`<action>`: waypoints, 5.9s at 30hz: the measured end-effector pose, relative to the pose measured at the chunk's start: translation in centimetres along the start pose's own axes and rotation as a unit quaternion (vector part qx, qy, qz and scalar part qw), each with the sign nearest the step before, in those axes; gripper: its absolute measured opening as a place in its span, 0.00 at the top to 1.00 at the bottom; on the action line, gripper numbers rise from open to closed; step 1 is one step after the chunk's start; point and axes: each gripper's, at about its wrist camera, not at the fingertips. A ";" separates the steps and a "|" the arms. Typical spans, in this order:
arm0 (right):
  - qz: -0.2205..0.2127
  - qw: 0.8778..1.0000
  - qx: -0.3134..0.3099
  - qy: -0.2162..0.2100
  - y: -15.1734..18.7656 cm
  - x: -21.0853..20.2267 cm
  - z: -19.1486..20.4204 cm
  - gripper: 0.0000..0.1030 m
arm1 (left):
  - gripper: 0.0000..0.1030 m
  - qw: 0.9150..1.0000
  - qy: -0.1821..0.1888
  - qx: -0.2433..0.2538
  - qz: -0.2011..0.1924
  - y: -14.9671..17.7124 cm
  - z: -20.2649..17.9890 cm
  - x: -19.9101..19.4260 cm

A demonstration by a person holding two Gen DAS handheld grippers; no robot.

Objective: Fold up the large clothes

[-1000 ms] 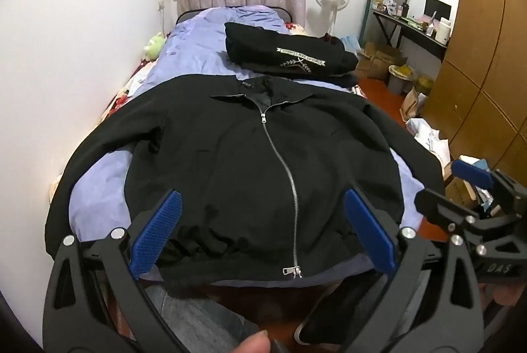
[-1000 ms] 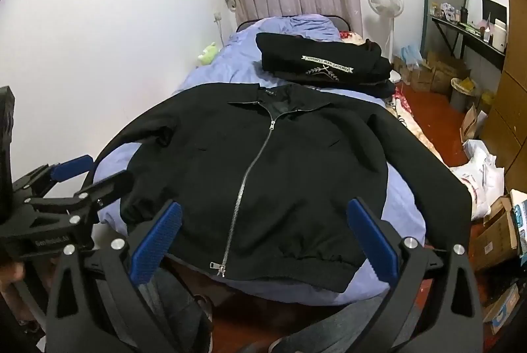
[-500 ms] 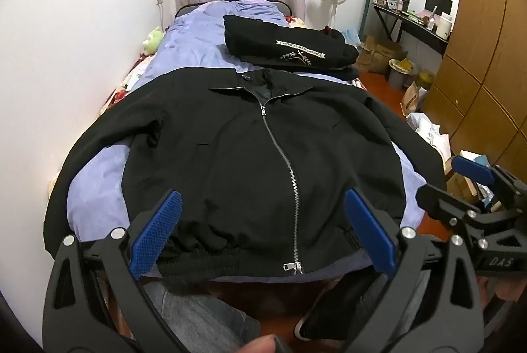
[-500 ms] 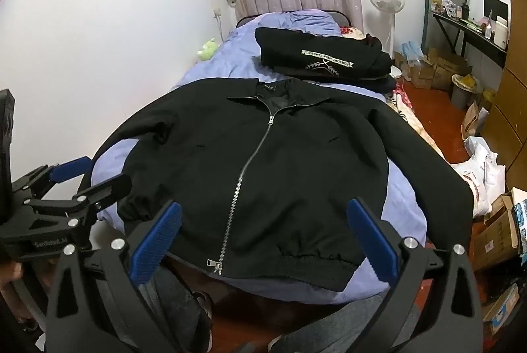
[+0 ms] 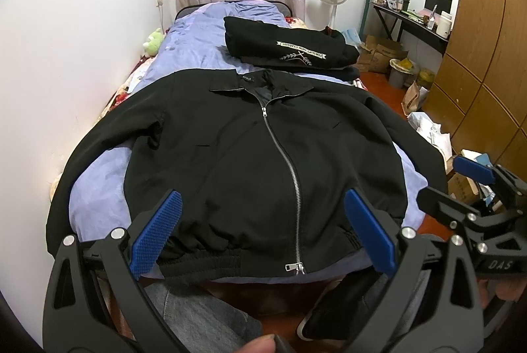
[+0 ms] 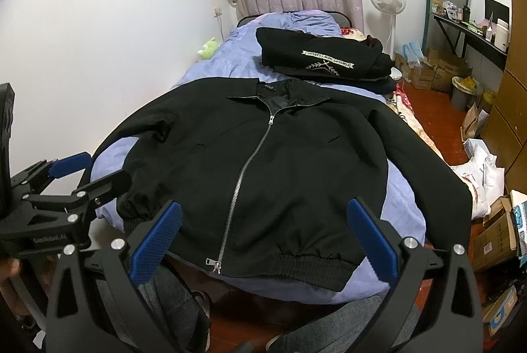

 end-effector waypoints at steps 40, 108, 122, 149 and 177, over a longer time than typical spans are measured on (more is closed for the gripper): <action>0.005 1.000 -0.002 0.000 0.3 0.1 -0.7 0.04 | 0.06 1.000 -0.008 0.004 0.002 -1.2 1.1 0.4; -0.184 0.815 0.546 -0.058 9.7 4.2 -47.0 0.94 | 0.22 0.989 0.070 0.123 0.036 -5.0 -2.2 20.1; -0.211 0.947 0.219 -0.099 -22.4 -1.0 -25.2 0.96 | 0.57 0.997 0.053 0.041 0.040 -0.2 8.6 18.3; 0.199 0.944 -0.116 -0.238 -12.3 34.6 20.2 0.96 | 0.65 0.990 0.117 -0.013 0.083 4.9 12.6 18.9; 0.152 0.940 0.057 -0.301 -10.8 28.8 4.7 0.39 | 0.35 0.997 0.060 0.037 0.023 -1.3 10.0 12.8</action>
Point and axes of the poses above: each gripper's, at about its wrist camera, not at the fingertips, and x roughly the way its jaws point, z to its left, y to its underside, and after that the axes turned 2 degrees about x, right-handed
